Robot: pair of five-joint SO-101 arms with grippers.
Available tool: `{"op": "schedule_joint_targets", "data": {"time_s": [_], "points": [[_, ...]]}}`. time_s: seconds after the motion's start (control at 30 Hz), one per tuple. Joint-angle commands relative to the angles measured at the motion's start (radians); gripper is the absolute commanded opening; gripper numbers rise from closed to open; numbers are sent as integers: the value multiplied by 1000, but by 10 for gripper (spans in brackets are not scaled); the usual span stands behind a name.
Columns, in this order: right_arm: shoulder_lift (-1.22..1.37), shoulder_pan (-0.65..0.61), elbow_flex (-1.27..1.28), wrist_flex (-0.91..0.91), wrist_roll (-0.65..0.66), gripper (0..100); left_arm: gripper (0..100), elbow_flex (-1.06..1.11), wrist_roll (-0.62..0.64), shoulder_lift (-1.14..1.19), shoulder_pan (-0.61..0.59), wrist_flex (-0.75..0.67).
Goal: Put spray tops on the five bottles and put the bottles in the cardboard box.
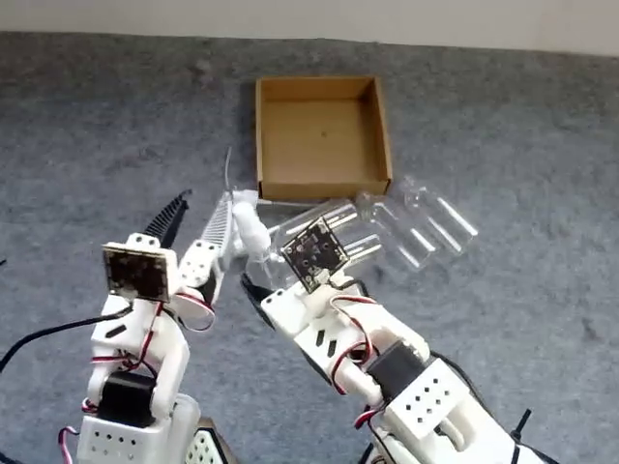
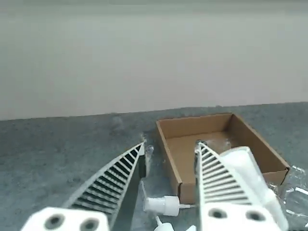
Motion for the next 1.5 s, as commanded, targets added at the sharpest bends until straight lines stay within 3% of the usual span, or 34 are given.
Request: {"op": "schedule_joint_targets", "data": {"time_s": [0.0,0.17,0.33,0.53,0.67,0.87,0.97,1.13,1.47], "points": [[-25,-15,-28,4,0,3,130,1,-28,1,70,-21],[-25,2,-36,2,0,3,130,1,-26,-8,41,-21],[-22,96,-59,-4,0,3,129,-7,-23,-10,-13,-5],[-2,156,-236,-7,0,3,129,-108,-23,-12,-54,227],[163,182,-447,1,0,3,133,-142,-31,-12,-5,319],[515,191,-717,1,-8,3,137,-142,-169,-12,150,365],[598,186,-794,1,-8,3,192,-143,-169,-10,191,388],[622,180,-832,5,-9,3,216,-137,-170,-7,197,391],[498,101,-785,251,-12,3,216,-136,-166,1,196,342]]}}
